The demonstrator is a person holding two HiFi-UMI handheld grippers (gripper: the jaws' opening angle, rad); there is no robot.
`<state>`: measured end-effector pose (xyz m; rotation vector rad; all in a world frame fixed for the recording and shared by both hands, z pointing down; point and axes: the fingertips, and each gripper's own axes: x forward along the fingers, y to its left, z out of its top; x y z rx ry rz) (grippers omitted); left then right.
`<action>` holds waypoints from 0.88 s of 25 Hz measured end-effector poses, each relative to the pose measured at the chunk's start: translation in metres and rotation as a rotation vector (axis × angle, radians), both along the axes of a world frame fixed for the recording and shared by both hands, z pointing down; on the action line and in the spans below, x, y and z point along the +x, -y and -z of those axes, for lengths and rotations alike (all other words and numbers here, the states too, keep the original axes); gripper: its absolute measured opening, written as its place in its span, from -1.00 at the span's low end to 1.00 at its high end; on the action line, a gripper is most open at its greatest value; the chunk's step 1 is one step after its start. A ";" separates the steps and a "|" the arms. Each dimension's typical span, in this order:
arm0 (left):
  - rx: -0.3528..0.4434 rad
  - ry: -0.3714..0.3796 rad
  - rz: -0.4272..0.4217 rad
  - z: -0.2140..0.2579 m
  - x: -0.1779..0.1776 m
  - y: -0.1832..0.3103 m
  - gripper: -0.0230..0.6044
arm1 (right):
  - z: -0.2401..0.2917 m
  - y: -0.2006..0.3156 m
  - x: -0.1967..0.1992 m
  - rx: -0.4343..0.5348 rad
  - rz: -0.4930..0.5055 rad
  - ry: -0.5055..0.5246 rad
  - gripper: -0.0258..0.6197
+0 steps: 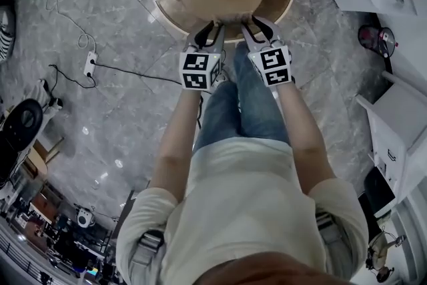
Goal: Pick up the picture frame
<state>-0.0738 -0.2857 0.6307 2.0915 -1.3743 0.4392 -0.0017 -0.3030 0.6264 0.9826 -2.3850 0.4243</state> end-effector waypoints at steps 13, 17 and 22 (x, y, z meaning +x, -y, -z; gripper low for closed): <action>0.070 -0.020 -0.009 0.096 -0.011 -0.069 -0.59 | 0.096 -0.071 -0.009 0.061 -0.018 -0.002 -0.58; 0.093 -0.015 -0.016 0.123 -0.016 -0.083 -0.59 | 0.123 -0.086 -0.014 0.089 -0.016 0.000 -0.58; 0.108 -0.025 -0.010 0.147 -0.021 -0.099 -0.59 | 0.146 -0.104 -0.017 0.100 -0.021 0.017 -0.59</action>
